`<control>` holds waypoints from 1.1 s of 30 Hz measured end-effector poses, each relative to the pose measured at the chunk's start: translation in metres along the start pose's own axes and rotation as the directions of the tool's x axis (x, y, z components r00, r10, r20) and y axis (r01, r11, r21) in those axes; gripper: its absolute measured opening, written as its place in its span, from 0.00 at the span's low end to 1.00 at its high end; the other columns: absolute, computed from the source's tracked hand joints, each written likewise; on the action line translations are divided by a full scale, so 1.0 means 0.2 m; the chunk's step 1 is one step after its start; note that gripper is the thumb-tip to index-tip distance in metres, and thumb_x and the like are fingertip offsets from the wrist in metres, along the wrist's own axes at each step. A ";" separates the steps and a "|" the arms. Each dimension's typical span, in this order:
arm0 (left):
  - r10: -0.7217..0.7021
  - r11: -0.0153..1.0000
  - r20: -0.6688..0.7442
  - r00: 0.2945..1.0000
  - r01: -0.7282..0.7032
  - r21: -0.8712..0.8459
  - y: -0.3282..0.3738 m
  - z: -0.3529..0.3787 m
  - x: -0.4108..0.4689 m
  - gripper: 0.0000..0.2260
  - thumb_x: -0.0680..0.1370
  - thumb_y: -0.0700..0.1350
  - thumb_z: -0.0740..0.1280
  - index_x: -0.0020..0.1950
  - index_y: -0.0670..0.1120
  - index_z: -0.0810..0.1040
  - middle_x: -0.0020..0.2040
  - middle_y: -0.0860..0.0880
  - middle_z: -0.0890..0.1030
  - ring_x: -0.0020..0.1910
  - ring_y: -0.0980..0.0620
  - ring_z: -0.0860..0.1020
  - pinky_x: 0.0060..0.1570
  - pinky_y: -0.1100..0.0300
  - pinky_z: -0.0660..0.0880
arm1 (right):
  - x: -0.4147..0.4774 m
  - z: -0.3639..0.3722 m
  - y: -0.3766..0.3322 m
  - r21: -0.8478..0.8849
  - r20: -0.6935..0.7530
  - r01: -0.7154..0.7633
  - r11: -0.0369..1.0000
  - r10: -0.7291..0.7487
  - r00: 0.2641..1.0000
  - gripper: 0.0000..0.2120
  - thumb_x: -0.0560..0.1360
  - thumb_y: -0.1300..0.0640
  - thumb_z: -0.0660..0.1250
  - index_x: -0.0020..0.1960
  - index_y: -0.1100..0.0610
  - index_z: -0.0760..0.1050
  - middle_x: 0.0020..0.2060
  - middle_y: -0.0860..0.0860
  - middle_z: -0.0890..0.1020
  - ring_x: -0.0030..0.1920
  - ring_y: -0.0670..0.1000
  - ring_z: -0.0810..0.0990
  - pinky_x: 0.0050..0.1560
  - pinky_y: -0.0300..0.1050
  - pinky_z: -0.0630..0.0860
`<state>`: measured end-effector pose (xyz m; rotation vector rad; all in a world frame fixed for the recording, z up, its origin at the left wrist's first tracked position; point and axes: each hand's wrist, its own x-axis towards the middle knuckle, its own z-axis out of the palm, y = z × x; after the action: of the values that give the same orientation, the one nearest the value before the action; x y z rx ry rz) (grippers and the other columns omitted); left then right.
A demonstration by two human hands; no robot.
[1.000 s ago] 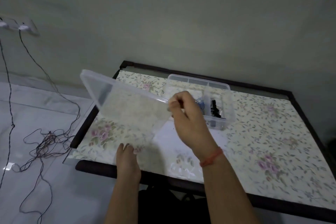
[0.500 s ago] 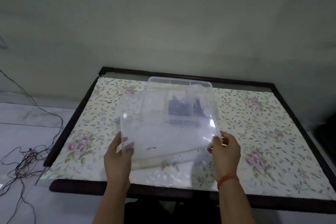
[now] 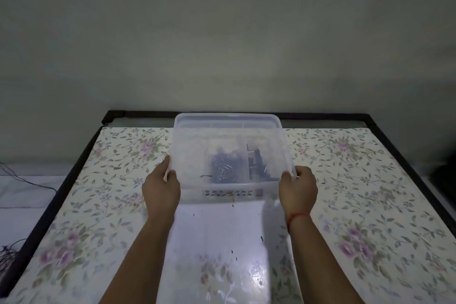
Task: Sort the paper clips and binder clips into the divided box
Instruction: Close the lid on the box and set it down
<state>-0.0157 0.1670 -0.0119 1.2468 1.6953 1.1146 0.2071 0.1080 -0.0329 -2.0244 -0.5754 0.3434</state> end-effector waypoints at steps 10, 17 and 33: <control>-0.004 0.976 -0.083 0.997 0.022 0.217 0.00 0.04 0.10 0.20 0.77 0.35 0.58 0.68 0.43 0.72 0.63 0.43 0.79 0.48 0.46 0.78 0.47 0.59 0.70 | 0.08 0.04 0.02 -0.206 0.146 0.157 0.966 -0.128 0.981 0.17 0.73 0.60 0.61 0.61 0.61 0.74 0.56 0.61 0.76 0.57 0.63 0.71 0.57 0.53 0.72; -0.054 0.928 -0.048 0.997 0.068 0.367 0.05 0.06 0.21 0.15 0.79 0.48 0.57 0.60 0.40 0.74 0.56 0.40 0.79 0.50 0.42 0.75 0.50 0.54 0.67 | 0.19 0.05 -0.07 -0.094 0.205 -0.137 0.986 0.154 0.967 0.24 0.80 0.43 0.48 0.57 0.61 0.71 0.53 0.58 0.78 0.51 0.58 0.75 0.55 0.50 0.69; -0.182 0.895 0.036 0.983 0.151 0.419 -0.02 0.13 0.40 0.20 0.80 0.48 0.52 0.63 0.36 0.70 0.60 0.33 0.75 0.59 0.34 0.73 0.57 0.46 0.70 | 0.42 0.12 -0.05 -0.193 0.325 -0.076 0.978 0.137 0.936 0.13 0.78 0.51 0.52 0.51 0.58 0.71 0.43 0.54 0.75 0.43 0.55 0.73 0.46 0.46 0.69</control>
<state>-0.0128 0.2496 -0.0295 1.3442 2.0061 0.6113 0.2658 0.1741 -0.0370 -2.1893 -0.7281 0.7391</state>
